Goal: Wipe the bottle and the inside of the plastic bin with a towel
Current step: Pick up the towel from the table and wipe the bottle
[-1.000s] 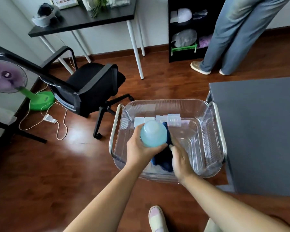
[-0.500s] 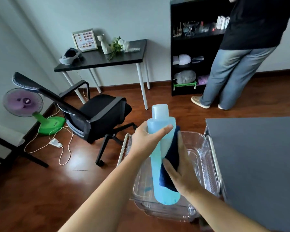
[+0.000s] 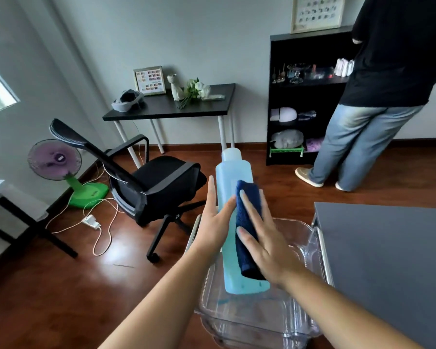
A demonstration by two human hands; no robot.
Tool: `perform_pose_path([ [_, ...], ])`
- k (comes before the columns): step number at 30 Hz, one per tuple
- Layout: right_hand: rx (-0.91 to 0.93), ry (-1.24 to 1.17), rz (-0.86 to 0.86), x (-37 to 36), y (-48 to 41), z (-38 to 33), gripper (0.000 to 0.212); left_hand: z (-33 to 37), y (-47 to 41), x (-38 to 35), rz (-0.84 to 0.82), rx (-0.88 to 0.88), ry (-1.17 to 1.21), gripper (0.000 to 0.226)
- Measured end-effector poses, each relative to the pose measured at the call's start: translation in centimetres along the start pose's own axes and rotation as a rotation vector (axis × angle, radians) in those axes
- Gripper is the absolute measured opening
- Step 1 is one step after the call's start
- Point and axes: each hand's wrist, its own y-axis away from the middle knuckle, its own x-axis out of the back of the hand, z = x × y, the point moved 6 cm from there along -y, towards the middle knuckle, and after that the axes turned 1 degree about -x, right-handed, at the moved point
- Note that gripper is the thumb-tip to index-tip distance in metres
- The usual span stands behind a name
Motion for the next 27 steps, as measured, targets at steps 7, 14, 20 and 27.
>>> perform_pose_path([
  [7, -0.033, -0.144, 0.072, 0.0, 0.3, -0.5, 0.054, -0.3, 0.2, -0.5, -0.102, 0.076, 0.189, 0.046],
  [14, -0.074, -0.436, -0.017, 2.3, -2.2, -1.8, 0.056, 1.6, 0.1, -1.2, -0.091, 0.045, 0.358, 0.039],
  [20, -0.075, -0.535, 0.045, 1.6, 2.3, -2.3, 0.06, 3.7, -0.1, -1.2, -0.047, -0.04, 0.164, 0.036],
  [27, 0.018, -0.239, 0.038, 5.5, -5.2, -4.8, 0.047, 4.3, 1.3, -2.5, -0.197, -0.014, 0.353, 0.061],
])
